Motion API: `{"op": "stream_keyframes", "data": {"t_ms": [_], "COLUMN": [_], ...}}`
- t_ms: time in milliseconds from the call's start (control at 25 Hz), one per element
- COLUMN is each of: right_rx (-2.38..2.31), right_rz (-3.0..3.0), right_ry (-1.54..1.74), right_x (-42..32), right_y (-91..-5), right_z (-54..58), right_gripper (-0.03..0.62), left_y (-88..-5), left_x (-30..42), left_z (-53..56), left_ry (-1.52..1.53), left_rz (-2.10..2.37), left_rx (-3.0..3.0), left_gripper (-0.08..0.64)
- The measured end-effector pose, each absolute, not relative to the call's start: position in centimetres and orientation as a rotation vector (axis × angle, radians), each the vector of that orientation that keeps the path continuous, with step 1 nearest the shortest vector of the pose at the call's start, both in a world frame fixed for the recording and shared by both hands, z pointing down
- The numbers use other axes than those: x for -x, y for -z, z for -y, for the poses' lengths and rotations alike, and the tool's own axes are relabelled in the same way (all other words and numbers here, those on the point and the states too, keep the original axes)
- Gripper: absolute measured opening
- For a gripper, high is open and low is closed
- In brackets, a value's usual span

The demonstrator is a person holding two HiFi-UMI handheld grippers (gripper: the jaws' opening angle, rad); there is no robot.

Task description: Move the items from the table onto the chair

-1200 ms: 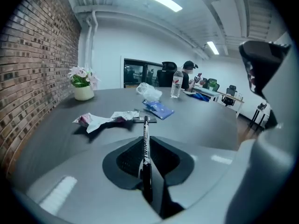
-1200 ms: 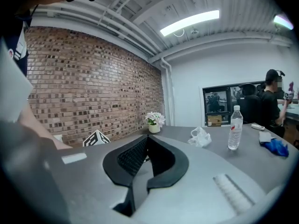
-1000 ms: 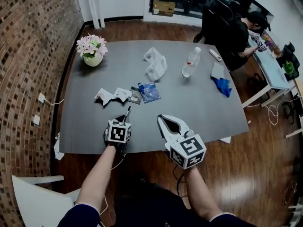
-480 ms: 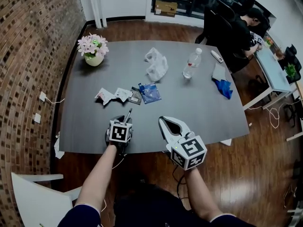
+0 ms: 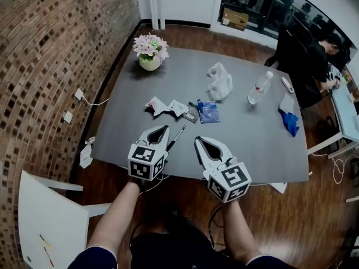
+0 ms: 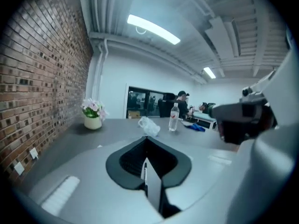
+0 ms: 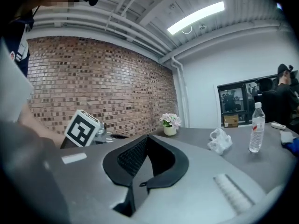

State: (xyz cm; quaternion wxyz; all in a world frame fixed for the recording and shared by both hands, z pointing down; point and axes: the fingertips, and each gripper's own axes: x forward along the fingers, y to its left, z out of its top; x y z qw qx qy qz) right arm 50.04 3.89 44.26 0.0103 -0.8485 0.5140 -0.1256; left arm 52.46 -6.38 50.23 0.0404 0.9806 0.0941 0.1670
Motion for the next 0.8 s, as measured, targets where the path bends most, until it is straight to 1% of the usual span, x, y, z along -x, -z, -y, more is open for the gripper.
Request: {"op": "stream_keyframes", "data": {"t_ms": [160,400,560,800], "right_rx": [2.568,2.436,2.314,2.109], "right_rz": [-1.781,-2.008,-2.153,-2.345], "right_ry": [0.284,0.156,0.082,0.022], "right_x": [-46.8,-38.7,-31.8,-20.1], "right_y": [-42.0,-39.2,-37.2,-36.0], "right_z": [1.3,8.4,12.8,19.3], "right_gripper": [0.002,0.002,0.002,0.002], "left_y": [-44.1,-40.3,-38.0,-36.3], "left_x": [-47.4,-37.0,-28.0,-12.2], "left_z": [9.6,16.7,21.4,26.7], "left_ry": [-0.286,-0.179,-0.095,-0.052], "left_rz": [-0.202,0.101,0.324,0.642], "left_rx": [-3.098,-3.149,-3.113,-3.061], "left_gripper": [0.012,0.011,0.012,0.012]}}
